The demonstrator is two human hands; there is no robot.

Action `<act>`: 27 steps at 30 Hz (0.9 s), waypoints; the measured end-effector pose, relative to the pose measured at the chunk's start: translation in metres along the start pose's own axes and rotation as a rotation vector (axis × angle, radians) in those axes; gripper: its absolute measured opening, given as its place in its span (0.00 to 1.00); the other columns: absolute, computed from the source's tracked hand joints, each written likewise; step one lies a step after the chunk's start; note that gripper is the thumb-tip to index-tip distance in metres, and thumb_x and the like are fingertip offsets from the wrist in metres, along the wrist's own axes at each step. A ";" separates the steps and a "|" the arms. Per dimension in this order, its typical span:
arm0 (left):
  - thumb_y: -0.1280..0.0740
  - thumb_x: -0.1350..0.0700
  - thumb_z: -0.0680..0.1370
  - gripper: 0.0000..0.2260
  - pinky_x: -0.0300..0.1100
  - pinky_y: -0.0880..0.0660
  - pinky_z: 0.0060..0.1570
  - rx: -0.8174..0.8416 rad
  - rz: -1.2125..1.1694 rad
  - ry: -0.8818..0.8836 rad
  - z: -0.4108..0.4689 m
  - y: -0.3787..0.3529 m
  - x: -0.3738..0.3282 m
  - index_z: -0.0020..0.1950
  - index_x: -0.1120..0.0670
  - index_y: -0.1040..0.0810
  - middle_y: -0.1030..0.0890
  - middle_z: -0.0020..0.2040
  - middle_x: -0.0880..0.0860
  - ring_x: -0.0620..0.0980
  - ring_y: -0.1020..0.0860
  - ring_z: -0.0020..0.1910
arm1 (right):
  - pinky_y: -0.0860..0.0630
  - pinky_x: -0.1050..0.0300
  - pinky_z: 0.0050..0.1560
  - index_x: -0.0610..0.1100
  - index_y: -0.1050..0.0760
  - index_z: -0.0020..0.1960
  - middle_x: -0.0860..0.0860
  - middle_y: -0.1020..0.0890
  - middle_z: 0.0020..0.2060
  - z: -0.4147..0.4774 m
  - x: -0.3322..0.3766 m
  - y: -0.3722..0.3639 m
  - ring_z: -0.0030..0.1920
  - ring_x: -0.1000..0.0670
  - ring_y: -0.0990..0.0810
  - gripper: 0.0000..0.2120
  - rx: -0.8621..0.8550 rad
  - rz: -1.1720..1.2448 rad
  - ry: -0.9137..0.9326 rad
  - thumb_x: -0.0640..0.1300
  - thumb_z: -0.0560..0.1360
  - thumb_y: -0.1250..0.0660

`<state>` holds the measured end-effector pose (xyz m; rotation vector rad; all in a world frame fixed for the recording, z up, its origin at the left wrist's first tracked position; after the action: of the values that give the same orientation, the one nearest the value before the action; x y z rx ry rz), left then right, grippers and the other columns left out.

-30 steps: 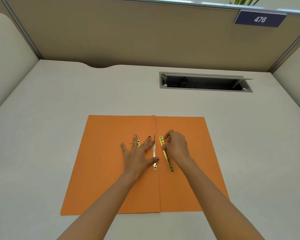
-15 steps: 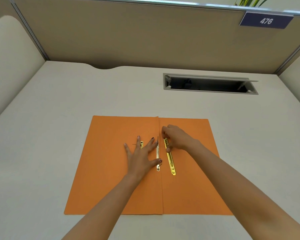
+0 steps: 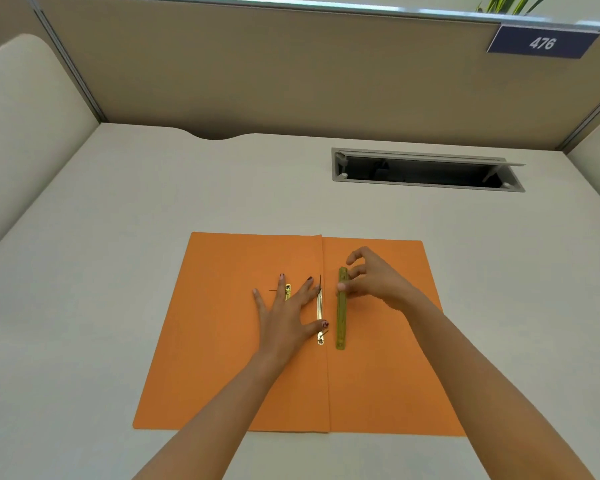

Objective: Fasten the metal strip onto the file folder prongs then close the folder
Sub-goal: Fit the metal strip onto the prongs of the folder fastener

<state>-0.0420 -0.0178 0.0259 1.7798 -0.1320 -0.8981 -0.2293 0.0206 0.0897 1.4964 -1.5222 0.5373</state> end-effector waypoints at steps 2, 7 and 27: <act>0.34 0.36 0.72 0.33 0.66 0.70 0.68 0.000 -0.009 -0.002 0.000 0.000 0.000 0.74 0.37 0.42 0.43 0.75 0.34 0.48 0.60 0.77 | 0.17 0.56 0.40 0.37 0.31 0.55 0.43 0.20 0.39 -0.010 -0.008 -0.003 0.38 0.46 0.17 0.19 -0.063 0.279 -0.008 0.31 0.69 0.27; 0.34 0.37 0.72 0.32 0.66 0.69 0.69 -0.002 -0.032 0.000 0.000 -0.001 0.000 0.74 0.37 0.42 0.43 0.75 0.34 0.48 0.61 0.77 | 0.18 0.57 0.39 0.38 0.25 0.45 0.44 0.18 0.34 -0.023 -0.025 -0.014 0.34 0.50 0.16 0.07 -0.205 0.662 -0.005 0.31 0.71 0.29; 0.33 0.40 0.72 0.32 0.66 0.69 0.69 -0.022 -0.064 -0.005 -0.001 -0.003 0.000 0.73 0.36 0.42 0.42 0.75 0.35 0.48 0.60 0.77 | 0.18 0.59 0.43 0.33 0.19 0.48 0.41 0.16 0.40 -0.025 0.001 -0.044 0.40 0.46 0.15 0.08 -0.241 0.597 0.062 0.30 0.69 0.28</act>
<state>-0.0426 -0.0162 0.0240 1.7698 -0.0679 -0.9465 -0.1807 0.0324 0.0908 0.8222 -1.9095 0.7019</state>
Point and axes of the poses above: each hand's wrist, its own z-axis towards the middle knuckle, its own y-axis out of the back of the hand, x = y × z, the point moved 1 cm from there along z, towards the middle knuckle
